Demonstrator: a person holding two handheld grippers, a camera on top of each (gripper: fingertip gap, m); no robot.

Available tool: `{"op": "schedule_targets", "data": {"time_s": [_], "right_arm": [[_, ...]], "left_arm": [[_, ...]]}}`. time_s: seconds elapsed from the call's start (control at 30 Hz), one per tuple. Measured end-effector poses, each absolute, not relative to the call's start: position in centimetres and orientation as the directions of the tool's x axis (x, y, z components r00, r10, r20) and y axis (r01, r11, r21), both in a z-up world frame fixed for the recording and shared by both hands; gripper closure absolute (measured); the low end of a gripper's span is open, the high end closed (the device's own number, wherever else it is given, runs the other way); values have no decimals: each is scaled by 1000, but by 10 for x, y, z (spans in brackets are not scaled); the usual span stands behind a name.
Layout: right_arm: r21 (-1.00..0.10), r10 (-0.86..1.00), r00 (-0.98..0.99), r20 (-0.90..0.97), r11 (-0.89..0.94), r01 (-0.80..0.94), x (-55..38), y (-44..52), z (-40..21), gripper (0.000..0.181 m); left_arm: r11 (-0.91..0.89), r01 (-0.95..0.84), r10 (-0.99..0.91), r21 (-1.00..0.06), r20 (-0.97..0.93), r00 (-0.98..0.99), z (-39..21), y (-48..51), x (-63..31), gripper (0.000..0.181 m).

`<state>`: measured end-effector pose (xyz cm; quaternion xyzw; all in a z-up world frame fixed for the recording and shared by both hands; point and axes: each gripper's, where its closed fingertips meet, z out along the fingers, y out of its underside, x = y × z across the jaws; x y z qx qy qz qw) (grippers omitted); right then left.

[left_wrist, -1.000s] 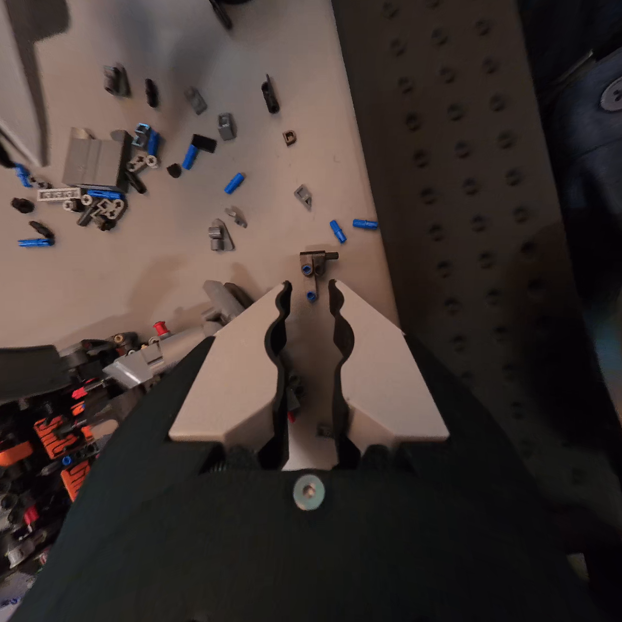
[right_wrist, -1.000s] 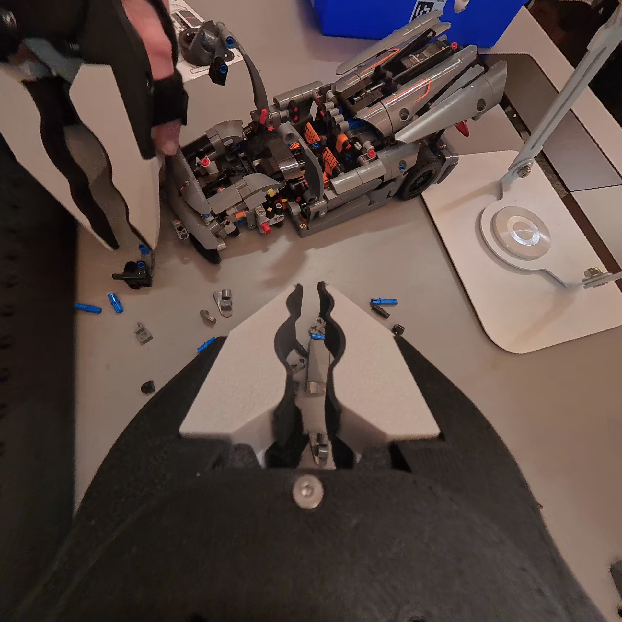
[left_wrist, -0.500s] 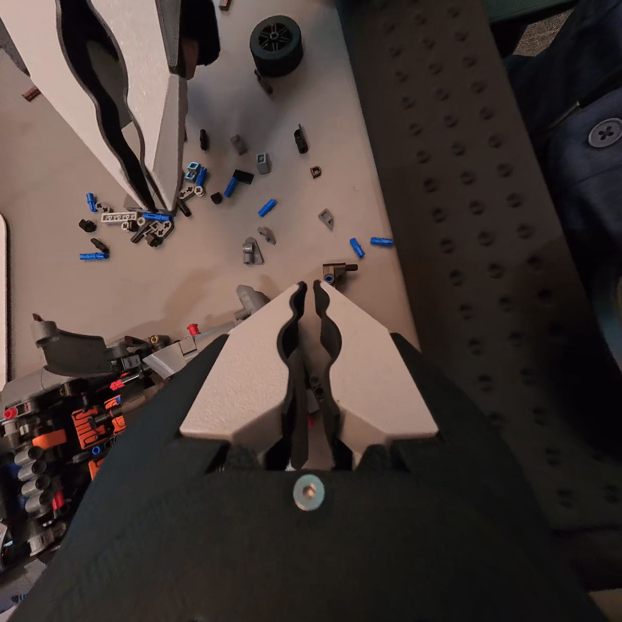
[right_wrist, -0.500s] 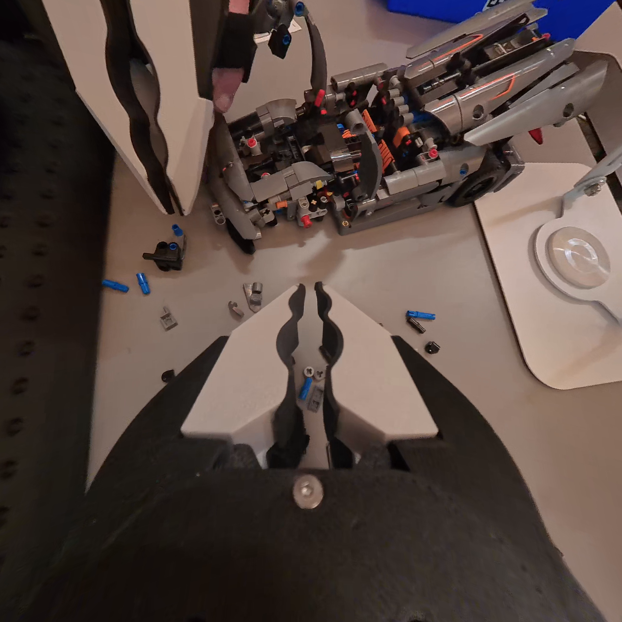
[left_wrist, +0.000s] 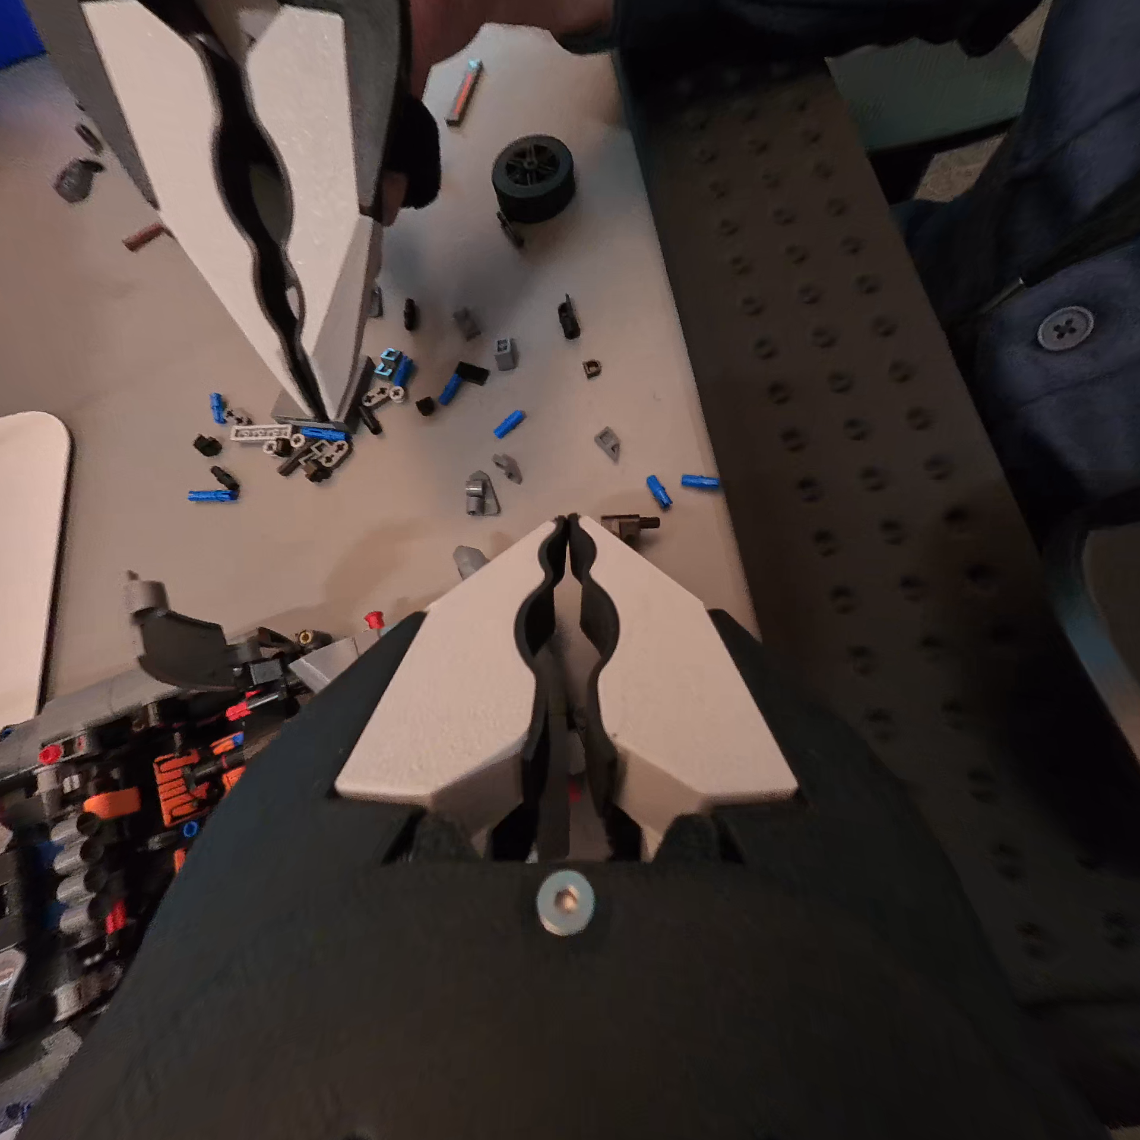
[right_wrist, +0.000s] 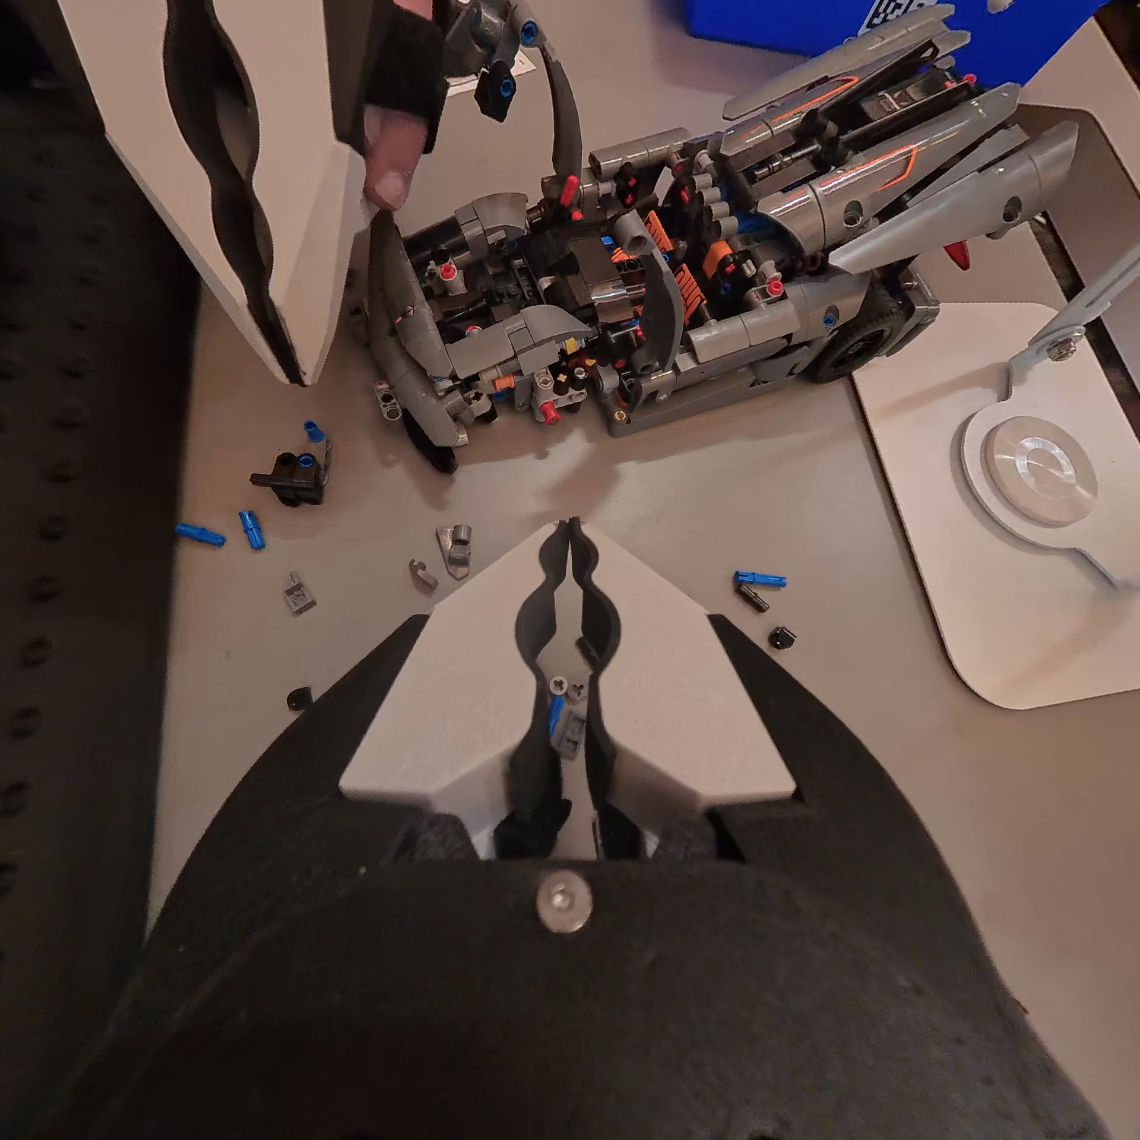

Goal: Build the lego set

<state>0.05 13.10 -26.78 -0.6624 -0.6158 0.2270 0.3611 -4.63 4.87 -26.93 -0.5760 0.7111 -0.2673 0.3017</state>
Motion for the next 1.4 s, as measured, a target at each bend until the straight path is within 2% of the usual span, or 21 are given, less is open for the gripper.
{"op": "schedule_targets", "data": {"time_s": [0.2,0.4,0.5,0.97,1.4], "right_arm": [[-762,979,145,141,13,648,1,132,-267,181],[-757,982,134,134,14,653,0,129,-268,181],[-753,984,134,115,-1,658,0,128,-271,175],[-655,1000,-9,-17,-5,756,-14,91,-307,168],[-624,999,-12,-38,-14,781,-15,88,-317,181]], "left_arm": [[184,-593,-983,-784,-156,-99,-254,59,-44,181],[182,-576,-980,-797,-193,-43,-247,71,-47,181],[170,-561,-980,-810,-200,-7,-242,78,-48,181],[140,-538,-978,-831,-203,58,-236,90,-52,181],[138,-555,-976,-820,-206,62,-240,92,-52,181]]}}
